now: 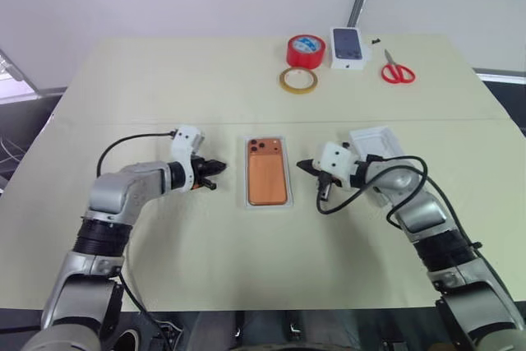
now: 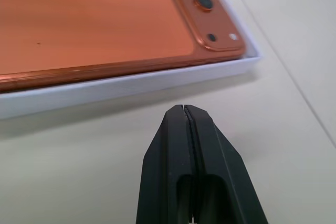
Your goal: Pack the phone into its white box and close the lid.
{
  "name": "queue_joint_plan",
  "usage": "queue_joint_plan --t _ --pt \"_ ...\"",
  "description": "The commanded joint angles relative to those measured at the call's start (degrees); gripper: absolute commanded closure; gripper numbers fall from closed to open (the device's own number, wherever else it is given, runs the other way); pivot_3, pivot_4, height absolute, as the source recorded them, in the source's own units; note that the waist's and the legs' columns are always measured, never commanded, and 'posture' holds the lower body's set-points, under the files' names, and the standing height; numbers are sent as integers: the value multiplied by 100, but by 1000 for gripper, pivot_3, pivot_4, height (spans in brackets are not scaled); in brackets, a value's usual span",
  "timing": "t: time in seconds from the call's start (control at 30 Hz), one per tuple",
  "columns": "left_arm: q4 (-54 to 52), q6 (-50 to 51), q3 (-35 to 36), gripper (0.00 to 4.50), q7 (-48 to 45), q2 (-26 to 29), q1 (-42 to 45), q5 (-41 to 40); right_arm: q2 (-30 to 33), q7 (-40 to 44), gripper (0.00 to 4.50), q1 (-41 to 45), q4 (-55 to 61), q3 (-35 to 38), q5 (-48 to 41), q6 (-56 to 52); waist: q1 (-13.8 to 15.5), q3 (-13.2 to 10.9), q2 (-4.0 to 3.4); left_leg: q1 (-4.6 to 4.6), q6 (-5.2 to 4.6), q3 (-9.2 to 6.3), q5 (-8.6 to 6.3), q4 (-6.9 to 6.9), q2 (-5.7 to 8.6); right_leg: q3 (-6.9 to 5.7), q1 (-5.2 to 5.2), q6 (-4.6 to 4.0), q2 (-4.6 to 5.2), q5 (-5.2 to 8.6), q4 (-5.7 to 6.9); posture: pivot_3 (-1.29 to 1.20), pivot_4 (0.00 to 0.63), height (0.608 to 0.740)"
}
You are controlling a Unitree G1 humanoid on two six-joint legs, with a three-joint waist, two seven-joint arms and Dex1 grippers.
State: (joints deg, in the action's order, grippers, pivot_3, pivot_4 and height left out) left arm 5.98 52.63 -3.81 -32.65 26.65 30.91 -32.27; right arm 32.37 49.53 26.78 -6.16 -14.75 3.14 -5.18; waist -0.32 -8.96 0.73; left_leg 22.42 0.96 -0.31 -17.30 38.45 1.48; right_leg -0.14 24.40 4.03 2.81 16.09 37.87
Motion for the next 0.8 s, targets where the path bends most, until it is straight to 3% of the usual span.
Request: queue_joint_plan --t 0.03,0.13,0.3,0.57,0.8 --pt "-192 192 -510 4452 -307 -69 70 154 -58 0 4500 64 194 14 -2 57 -17 0 1 1 -1 0 -1 3 0 0 0 0 -1 0 1 0 150 740" --pt "-544 504 -1042 4452 -686 -2 -29 164 23 140 4500 -14 327 0 -60 38 -31 1 -2 1 -3 0 -2 15 -1 0 0 0 -2 0 13 0 150 740" --pt "-765 895 -884 4452 -869 -484 67 -208 360 368 4500 -344 670 220 -204 -130 31 3 -4 3 -32 -1 -18 46 -4 0 -15 1 -3 0 14 0 150 740" --pt "-38 490 -1297 4452 -920 -1702 643 226 1249 681 4500 -1319 1435 970 -561 -518 257 2 -4 11 -69 1 -40 73 3 0 -32 1 1 0 -2 0 150 740" --pt "435 67 -1709 4452 -1231 -2053 830 703 1472 590 4500 -1843 1758 1398 -535 -699 237 4 -7 7 -77 6 -44 72 -1 0 -32 3 -4 1 -2 0 150 740"
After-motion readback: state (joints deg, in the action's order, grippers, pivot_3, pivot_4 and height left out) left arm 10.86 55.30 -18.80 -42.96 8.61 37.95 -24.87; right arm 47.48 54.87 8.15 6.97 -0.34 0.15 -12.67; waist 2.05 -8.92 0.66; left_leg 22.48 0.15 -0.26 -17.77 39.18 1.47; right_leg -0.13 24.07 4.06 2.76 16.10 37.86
